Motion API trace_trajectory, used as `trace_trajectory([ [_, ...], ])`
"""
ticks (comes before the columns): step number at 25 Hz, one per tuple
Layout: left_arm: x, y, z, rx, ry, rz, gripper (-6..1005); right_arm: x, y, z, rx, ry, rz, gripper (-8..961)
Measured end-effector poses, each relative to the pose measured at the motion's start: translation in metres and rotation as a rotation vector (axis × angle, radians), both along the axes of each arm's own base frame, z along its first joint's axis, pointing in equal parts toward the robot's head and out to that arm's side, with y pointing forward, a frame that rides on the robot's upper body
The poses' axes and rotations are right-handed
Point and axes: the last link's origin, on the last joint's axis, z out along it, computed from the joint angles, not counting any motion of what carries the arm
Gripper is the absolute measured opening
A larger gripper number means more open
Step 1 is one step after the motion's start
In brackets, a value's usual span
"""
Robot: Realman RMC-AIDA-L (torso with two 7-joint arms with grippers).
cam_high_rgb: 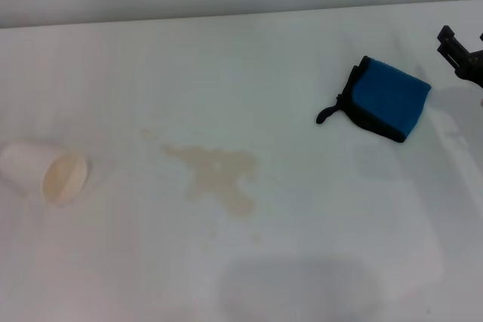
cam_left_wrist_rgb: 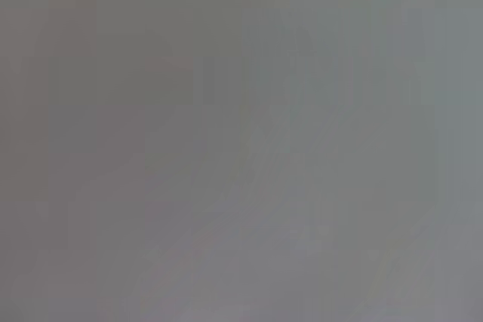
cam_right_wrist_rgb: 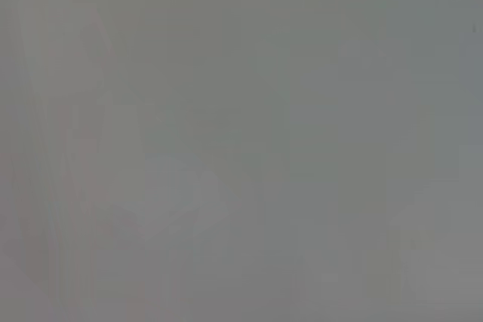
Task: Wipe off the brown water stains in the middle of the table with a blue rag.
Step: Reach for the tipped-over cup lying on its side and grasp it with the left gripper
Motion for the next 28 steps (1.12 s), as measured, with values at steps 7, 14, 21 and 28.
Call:
trace_trajectory([
  [7,0.035,0.048,0.008,-0.242,0.223,-0.201,825,-0.003,0.003,0.000,-0.002,0.006,0.008,859],
  [14,0.065,0.072,0.028,-0.453,0.510,-0.414,826,-0.005,0.008,0.000,-0.003,0.007,0.009,859],
  [21,0.076,0.079,0.067,-0.618,0.752,-0.500,826,-0.004,0.012,0.000,-0.008,0.002,-0.014,859],
  [28,0.091,0.094,0.090,-0.613,0.851,-0.523,826,0.001,0.016,0.003,0.008,0.016,-0.064,859],
])
